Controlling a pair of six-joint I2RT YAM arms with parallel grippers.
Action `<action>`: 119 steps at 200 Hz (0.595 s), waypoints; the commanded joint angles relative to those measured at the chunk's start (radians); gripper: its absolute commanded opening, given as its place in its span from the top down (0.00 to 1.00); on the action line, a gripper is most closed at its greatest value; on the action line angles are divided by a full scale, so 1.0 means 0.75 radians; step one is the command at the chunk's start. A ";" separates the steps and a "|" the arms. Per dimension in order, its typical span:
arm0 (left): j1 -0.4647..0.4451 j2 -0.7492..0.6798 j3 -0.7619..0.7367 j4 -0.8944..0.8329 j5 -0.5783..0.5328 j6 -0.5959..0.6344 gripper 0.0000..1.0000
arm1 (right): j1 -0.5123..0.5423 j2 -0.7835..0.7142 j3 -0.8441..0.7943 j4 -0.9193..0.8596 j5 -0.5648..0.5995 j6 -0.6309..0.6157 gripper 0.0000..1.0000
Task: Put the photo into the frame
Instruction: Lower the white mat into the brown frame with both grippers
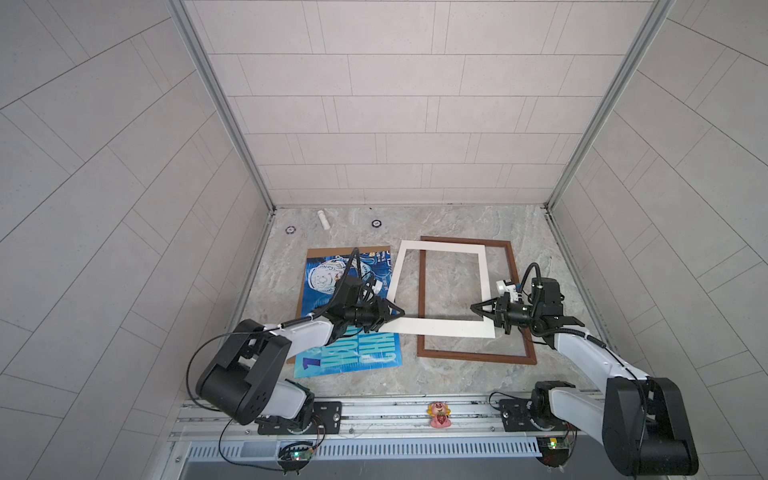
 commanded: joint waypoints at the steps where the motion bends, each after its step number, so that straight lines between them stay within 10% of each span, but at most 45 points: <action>1: 0.002 -0.018 0.051 -0.082 -0.023 0.045 0.78 | -0.004 0.005 0.034 -0.308 0.133 -0.313 0.69; 56: -0.107 -0.021 0.106 -0.105 -0.209 0.024 0.95 | -0.012 -0.053 0.309 -0.872 0.617 -0.709 0.29; 119: -0.242 0.138 0.137 0.156 -0.405 -0.077 1.00 | -0.043 -0.223 0.330 -0.843 1.013 -0.699 0.17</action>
